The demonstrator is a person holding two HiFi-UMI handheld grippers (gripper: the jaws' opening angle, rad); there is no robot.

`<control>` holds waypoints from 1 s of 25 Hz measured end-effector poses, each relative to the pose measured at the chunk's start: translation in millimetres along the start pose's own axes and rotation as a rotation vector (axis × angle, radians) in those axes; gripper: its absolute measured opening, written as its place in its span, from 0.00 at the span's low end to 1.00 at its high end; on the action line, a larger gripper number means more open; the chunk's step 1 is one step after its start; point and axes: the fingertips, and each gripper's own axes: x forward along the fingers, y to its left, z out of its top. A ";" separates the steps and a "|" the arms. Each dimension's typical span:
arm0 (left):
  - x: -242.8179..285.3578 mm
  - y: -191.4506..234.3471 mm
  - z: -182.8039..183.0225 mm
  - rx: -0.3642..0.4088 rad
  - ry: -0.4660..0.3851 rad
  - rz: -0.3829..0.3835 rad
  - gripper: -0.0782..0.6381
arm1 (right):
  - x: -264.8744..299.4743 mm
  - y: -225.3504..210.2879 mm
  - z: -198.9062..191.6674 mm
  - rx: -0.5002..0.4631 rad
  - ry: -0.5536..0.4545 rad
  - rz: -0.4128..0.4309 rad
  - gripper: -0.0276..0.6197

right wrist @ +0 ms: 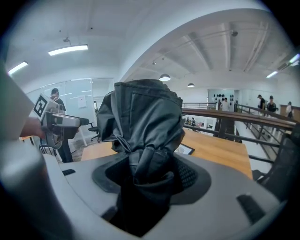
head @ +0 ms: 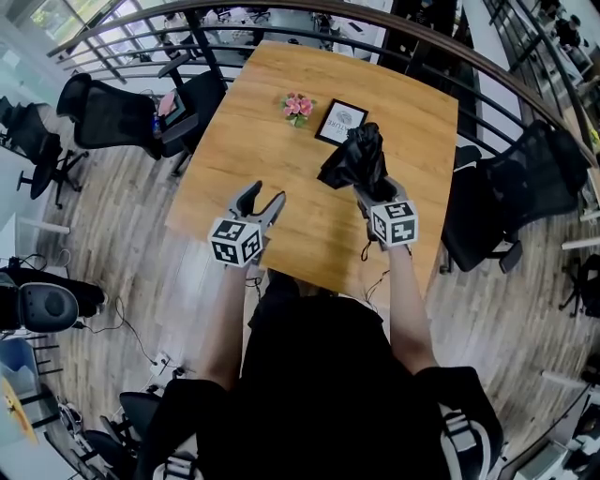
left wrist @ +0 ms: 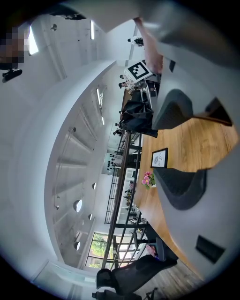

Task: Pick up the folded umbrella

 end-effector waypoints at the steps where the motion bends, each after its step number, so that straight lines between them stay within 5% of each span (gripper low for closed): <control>1: -0.7 -1.4 0.1 0.000 -0.001 0.002 0.49 | -1.3 -0.7 1.0 -0.001 -0.003 0.001 0.44; 25: -6.5 -40.4 -10.0 -0.002 -0.007 0.031 0.49 | -28.8 -11.1 -7.8 0.010 -0.027 0.034 0.44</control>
